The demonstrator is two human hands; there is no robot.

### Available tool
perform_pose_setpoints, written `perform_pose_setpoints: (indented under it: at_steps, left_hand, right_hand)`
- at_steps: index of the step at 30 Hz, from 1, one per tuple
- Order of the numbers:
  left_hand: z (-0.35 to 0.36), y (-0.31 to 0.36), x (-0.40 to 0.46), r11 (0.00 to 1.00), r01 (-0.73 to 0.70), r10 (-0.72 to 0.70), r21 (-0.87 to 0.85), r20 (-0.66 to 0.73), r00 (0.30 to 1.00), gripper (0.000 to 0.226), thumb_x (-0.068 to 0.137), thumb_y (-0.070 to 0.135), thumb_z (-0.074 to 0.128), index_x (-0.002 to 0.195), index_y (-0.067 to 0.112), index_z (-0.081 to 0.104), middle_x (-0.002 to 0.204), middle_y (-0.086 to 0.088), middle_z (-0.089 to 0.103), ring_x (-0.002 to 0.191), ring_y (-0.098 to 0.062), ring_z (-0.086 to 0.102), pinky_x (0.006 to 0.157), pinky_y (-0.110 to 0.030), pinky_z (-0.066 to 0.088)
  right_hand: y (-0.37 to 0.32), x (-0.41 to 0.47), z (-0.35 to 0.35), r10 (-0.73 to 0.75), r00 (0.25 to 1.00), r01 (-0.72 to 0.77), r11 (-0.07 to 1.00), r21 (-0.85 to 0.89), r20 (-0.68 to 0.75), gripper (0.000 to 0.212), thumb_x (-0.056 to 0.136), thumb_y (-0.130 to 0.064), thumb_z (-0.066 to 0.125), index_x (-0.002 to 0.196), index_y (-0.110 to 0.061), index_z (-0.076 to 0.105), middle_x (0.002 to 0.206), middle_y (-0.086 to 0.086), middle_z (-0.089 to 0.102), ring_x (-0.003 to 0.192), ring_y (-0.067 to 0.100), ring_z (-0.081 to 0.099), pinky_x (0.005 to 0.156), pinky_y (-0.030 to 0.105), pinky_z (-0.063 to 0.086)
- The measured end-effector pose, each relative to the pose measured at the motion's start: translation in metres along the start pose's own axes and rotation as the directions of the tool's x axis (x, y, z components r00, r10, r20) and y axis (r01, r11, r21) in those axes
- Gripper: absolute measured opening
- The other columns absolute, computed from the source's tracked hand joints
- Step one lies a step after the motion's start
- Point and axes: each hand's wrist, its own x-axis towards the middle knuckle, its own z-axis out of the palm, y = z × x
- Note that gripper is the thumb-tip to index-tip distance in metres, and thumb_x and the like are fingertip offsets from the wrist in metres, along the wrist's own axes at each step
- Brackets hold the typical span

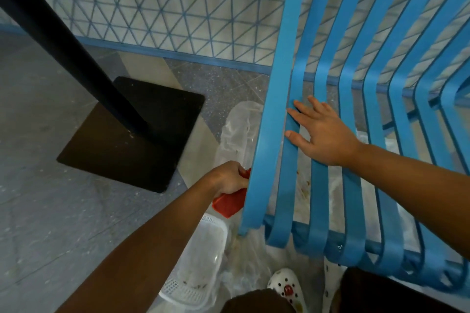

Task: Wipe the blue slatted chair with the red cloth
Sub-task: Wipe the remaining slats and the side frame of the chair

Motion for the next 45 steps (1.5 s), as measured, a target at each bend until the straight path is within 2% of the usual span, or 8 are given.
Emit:
perform_pose_setpoints:
  at_steps: [3,9,12,15,21,30,39,45]
  left_hand:
    - [0.003,-0.03,0.018,0.996,0.062,-0.066,0.07,0.056,0.996,0.088,0.044,0.065,0.074,0.113,0.01,0.072,0.117,-0.017,0.072,0.11,-0.038,0.068,0.098,-0.057,0.053]
    - [0.001,-0.04,0.021,0.992,-0.015,0.013,0.127,0.015,1.0,0.066,0.053,0.06,0.086,0.098,0.013,0.076,0.102,-0.013,0.076,0.098,-0.031,0.073,0.091,-0.052,0.059]
    - [0.003,-0.026,0.015,0.982,-0.084,0.101,0.169,-0.092,0.991,0.029,0.072,0.038,0.084,0.074,0.013,0.069,0.097,-0.026,0.072,0.088,-0.034,0.069,0.089,-0.049,0.058]
    - [0.002,-0.015,0.018,0.968,-0.181,0.215,0.172,-0.209,0.954,0.038,0.074,0.04,0.083,0.059,0.024,0.052,0.069,-0.013,0.063,0.07,-0.028,0.06,0.074,-0.044,0.055]
    - [-0.002,0.009,0.027,0.979,-0.172,0.197,0.112,-0.267,0.943,0.022,0.089,0.028,0.077,0.092,0.011,0.064,0.106,-0.019,0.071,0.103,-0.034,0.068,0.095,-0.048,0.055]
    - [-0.006,-0.048,0.018,0.998,-0.01,0.011,0.062,-0.015,1.0,0.053,0.057,0.056,0.083,0.093,0.019,0.072,0.106,-0.014,0.075,0.097,-0.029,0.073,0.093,-0.051,0.058]
    - [0.004,-0.063,-0.042,0.998,-0.029,0.028,-0.057,-0.032,0.999,0.029,0.092,0.033,0.073,0.113,0.012,0.073,0.103,-0.01,0.078,0.097,-0.026,0.075,0.088,-0.04,0.061]
    - [0.008,-0.053,-0.09,0.987,-0.099,0.079,-0.128,-0.156,0.985,0.029,0.094,0.042,0.068,0.118,0.026,0.069,0.108,-0.001,0.076,0.098,-0.018,0.074,0.088,-0.04,0.061]
  right_hand:
    - [-0.011,-0.014,-0.008,0.057,0.998,-0.057,0.996,0.073,0.01,0.079,0.095,-0.069,0.026,0.154,-0.017,0.04,0.164,0.004,0.032,0.155,0.035,0.013,0.125,0.05,0.011]
    - [-0.025,-0.06,-0.016,0.012,0.999,-0.017,0.993,0.116,0.041,0.06,0.098,-0.048,0.057,0.149,-0.019,0.048,0.159,0.005,0.04,0.153,0.037,0.018,0.124,0.051,0.016]
    - [-0.025,-0.077,-0.01,-0.011,0.995,0.002,0.996,0.094,0.096,0.068,0.097,-0.064,0.04,0.152,-0.025,0.043,0.158,0.001,0.042,0.154,0.036,0.016,0.125,0.052,0.016]
    - [-0.023,-0.082,-0.007,-0.015,0.991,0.004,0.997,0.079,0.135,0.089,0.089,-0.081,0.011,0.153,-0.027,0.041,0.158,0.002,0.042,0.153,0.04,0.015,0.123,0.055,0.017]
    - [-0.029,-0.075,-0.024,0.007,0.981,-0.01,1.0,0.016,0.193,0.076,0.089,-0.073,0.035,0.155,-0.035,0.034,0.168,0.002,0.018,0.156,0.035,0.0,0.127,0.05,0.007]
    - [-0.046,-0.091,-0.029,0.02,0.985,-0.039,0.993,0.107,0.173,0.063,0.094,-0.06,0.054,0.15,-0.033,0.045,0.166,0.001,0.023,0.156,0.035,0.006,0.125,0.049,0.013]
    - [-0.06,-0.125,-0.037,0.031,0.985,-0.066,0.977,0.204,0.172,0.058,0.096,-0.055,0.057,0.149,-0.036,0.045,0.166,-0.003,0.025,0.156,0.031,0.005,0.126,0.048,0.009]
    - [-0.091,-0.162,-0.053,0.056,0.99,-0.107,0.893,0.437,0.128,0.05,0.096,-0.048,0.062,0.142,-0.028,0.057,0.149,-0.009,0.052,0.139,0.007,0.044,0.12,0.025,0.029]
